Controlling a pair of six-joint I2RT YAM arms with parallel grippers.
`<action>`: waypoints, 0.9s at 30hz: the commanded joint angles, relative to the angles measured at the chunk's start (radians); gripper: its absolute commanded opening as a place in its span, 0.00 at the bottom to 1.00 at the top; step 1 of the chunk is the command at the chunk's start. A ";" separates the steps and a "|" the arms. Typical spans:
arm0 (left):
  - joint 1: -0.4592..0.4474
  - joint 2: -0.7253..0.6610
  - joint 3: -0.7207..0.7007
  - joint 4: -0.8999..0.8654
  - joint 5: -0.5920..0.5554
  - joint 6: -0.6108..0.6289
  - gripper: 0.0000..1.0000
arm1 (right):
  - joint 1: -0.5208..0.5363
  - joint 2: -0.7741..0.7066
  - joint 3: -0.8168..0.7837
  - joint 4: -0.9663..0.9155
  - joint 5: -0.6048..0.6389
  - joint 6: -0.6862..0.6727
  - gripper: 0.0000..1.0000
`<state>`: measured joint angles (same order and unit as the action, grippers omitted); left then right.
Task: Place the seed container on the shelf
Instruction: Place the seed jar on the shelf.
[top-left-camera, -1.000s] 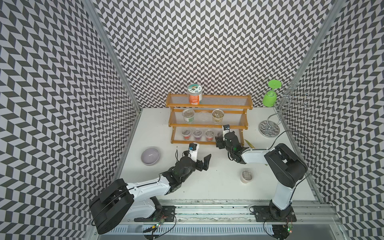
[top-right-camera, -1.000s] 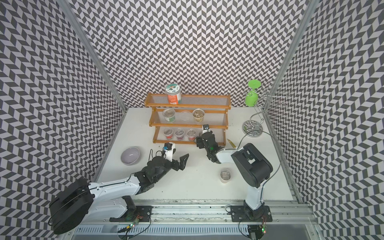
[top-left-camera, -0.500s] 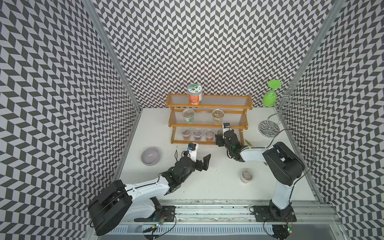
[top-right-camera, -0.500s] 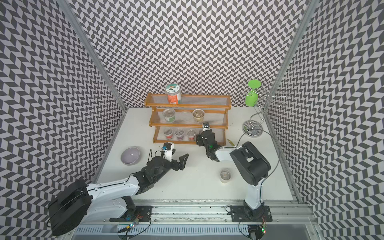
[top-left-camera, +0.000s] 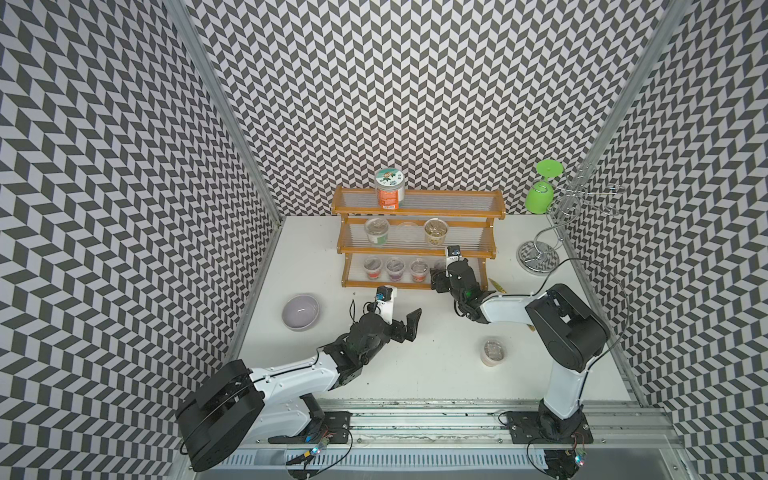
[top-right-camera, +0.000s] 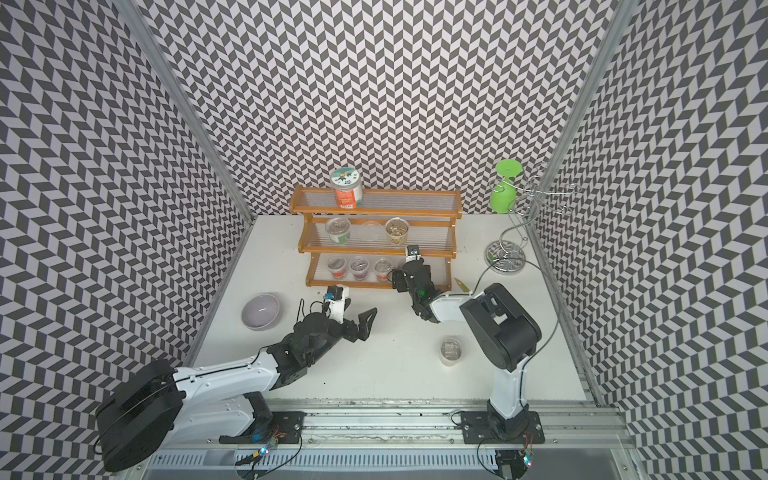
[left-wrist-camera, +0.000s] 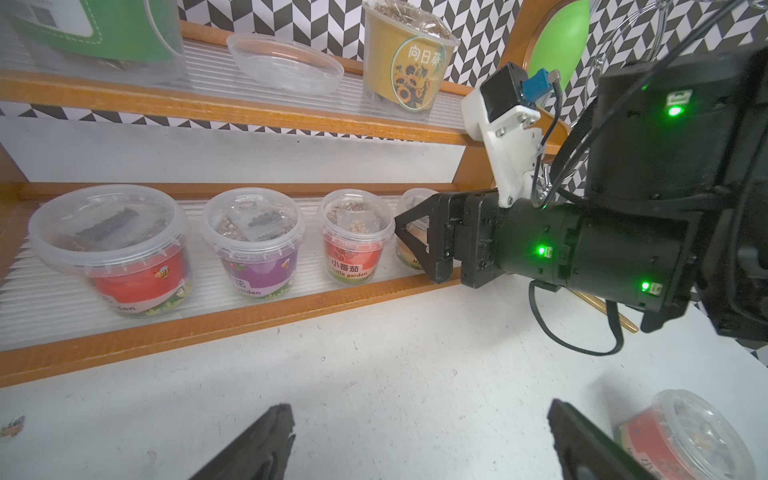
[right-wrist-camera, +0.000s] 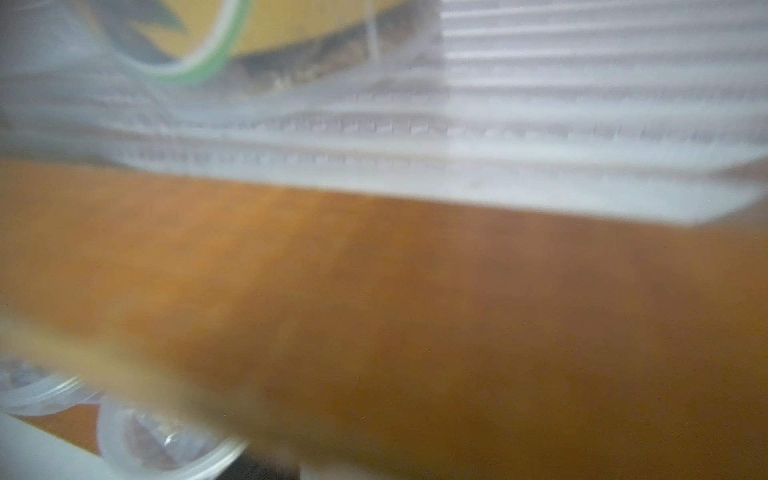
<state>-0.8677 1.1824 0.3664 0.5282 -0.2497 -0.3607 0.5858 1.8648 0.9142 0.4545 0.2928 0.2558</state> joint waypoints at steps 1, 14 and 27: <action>0.006 -0.020 -0.004 -0.021 0.007 0.000 1.00 | -0.006 -0.071 -0.007 -0.037 -0.034 -0.003 0.86; 0.006 -0.022 0.014 -0.019 0.127 0.045 0.99 | -0.006 -0.349 -0.127 -0.172 -0.131 -0.046 0.91; 0.002 -0.031 0.066 -0.038 0.239 0.071 0.99 | -0.011 -0.866 -0.314 -0.553 -0.045 0.056 1.00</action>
<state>-0.8677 1.1687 0.4023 0.4961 -0.0555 -0.2886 0.5842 1.0653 0.6125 0.0444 0.1928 0.2504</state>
